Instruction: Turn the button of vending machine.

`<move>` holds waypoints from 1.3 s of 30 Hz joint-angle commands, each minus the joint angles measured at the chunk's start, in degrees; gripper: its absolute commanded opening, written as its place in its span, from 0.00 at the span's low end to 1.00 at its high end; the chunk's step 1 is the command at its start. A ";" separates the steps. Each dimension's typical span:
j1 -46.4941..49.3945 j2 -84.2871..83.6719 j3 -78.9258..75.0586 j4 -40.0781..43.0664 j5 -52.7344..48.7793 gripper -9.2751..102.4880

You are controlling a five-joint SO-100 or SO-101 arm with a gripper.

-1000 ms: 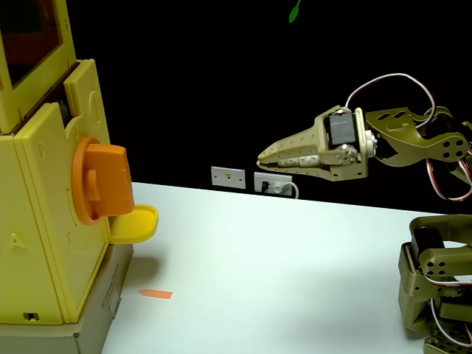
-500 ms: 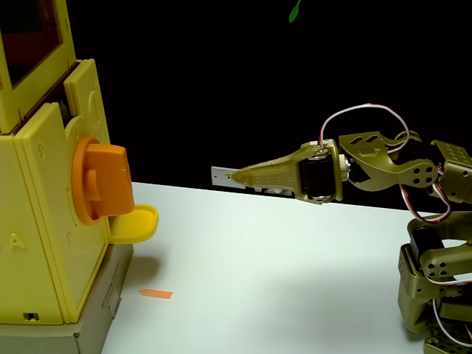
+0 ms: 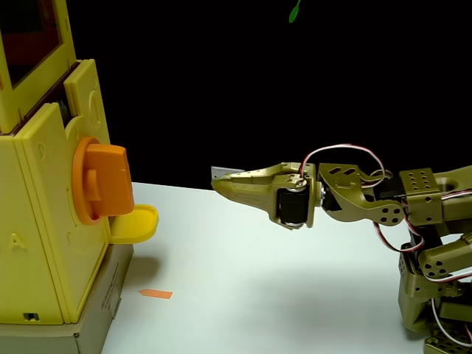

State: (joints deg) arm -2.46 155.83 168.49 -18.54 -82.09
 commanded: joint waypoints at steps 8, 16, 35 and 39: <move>4.39 -21.88 -11.51 -6.59 -0.44 0.25; 6.15 -34.01 -21.62 -6.06 2.55 0.39; 5.89 -51.94 -39.55 -12.66 1.76 0.39; 5.98 -55.02 -41.48 -12.92 1.32 0.38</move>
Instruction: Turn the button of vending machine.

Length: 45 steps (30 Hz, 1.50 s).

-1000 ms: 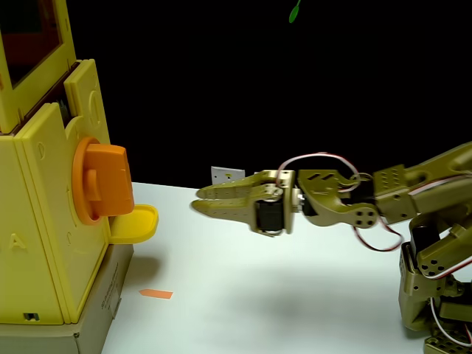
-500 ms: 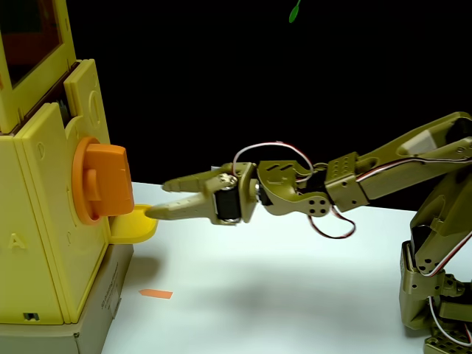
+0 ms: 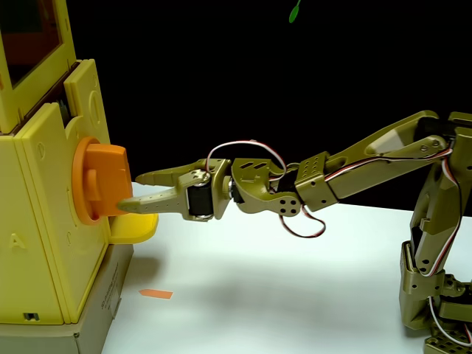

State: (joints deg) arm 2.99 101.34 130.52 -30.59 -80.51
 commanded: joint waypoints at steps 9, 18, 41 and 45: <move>1.67 -3.34 -7.56 -1.05 0.97 0.37; 1.76 -5.71 -12.13 -2.37 0.53 0.30; 0.44 -9.32 -13.45 -2.29 -1.49 0.12; 0.18 -9.32 -13.01 -2.29 -1.67 0.08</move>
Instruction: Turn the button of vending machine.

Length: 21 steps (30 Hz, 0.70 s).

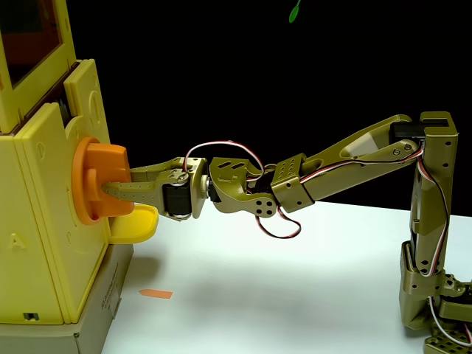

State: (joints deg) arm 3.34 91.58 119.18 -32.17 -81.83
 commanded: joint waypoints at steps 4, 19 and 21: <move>-0.26 0.44 -1.32 -0.70 -0.18 0.08; -1.05 2.81 -1.23 3.69 48.43 0.07; -1.58 3.69 -1.23 5.01 58.89 0.07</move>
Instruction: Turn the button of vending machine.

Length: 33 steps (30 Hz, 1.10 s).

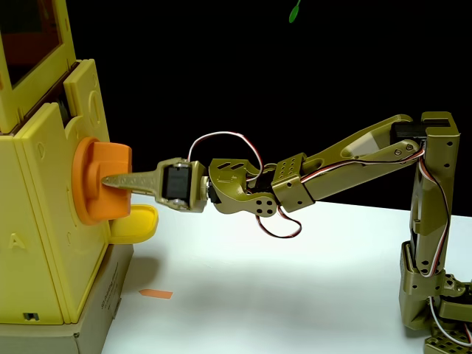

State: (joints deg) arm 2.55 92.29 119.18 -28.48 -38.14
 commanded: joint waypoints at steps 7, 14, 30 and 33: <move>-1.14 5.45 -1.23 3.69 55.20 0.07; -0.79 7.38 -0.44 11.34 91.49 0.08; -1.41 8.79 0.26 10.90 136.14 0.08; -1.85 8.88 0.35 11.43 135.79 0.08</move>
State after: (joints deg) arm 1.23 98.79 119.27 -17.58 97.03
